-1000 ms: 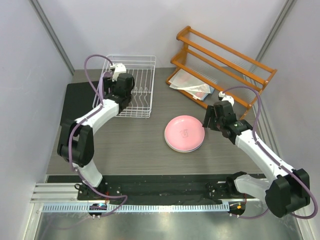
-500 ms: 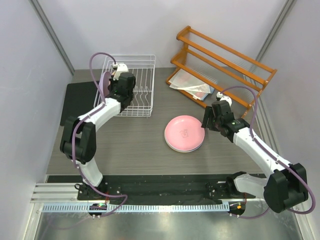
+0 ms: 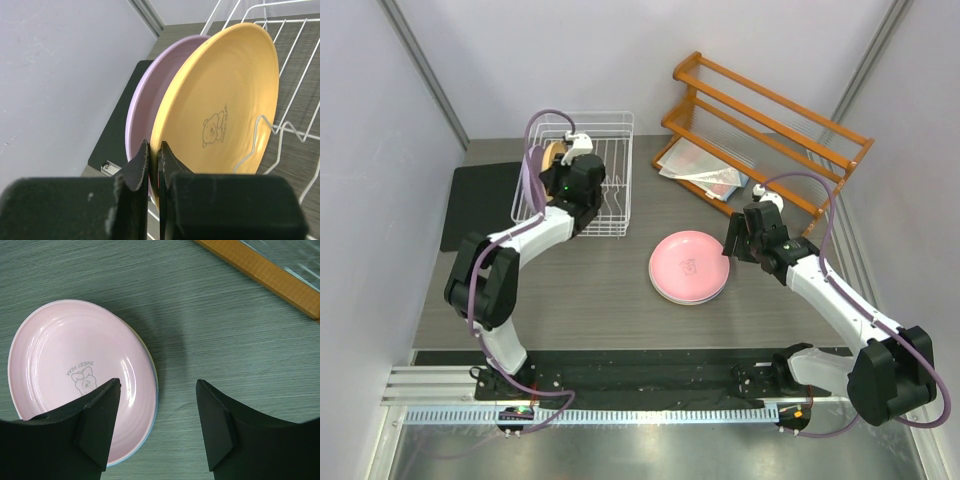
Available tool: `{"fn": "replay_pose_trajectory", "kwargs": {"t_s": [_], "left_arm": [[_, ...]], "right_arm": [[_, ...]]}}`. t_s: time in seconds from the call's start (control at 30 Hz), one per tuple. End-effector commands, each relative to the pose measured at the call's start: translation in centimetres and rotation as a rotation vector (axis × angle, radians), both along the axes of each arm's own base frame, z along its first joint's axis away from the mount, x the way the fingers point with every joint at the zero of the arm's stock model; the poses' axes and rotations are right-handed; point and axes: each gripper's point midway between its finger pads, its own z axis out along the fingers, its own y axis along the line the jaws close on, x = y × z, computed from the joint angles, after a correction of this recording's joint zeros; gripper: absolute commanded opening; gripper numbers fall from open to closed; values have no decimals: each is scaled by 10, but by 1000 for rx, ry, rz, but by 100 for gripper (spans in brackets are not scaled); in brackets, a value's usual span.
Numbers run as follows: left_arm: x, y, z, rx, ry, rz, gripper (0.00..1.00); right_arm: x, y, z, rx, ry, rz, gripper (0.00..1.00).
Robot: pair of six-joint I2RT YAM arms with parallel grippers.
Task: Unload the plates from the dish rack
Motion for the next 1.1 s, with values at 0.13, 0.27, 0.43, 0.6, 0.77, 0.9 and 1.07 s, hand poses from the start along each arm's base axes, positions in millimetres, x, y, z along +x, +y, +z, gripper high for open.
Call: {"fn": "replay_pose_trajectory", "kwargs": {"t_s": [0.13, 0.27, 0.43, 0.6, 0.77, 0.9, 1.07], "left_arm": [[-20, -12, 90, -84, -267, 45, 0], [-19, -11, 90, -67, -255, 47, 0], [-11, -16, 77, -42, -221, 44, 0], [5, -26, 51, -6, -164, 38, 0], [9, -36, 40, 14, -134, 30, 0], [1, -37, 41, 53, -119, 68, 0], [-7, -34, 55, 116, -155, 148, 0]], "right_arm": [[4, 3, 13, 18, -60, 10, 68], [3, 4, 12, 28, -57, 15, 68], [1, 4, 14, 32, -64, 16, 68], [-1, 3, 14, 31, -66, 14, 68], [-1, 3, 11, 26, -57, 16, 68], [0, 4, 10, 27, -54, 19, 68], [0, 7, 6, 31, -39, 29, 68]]}}
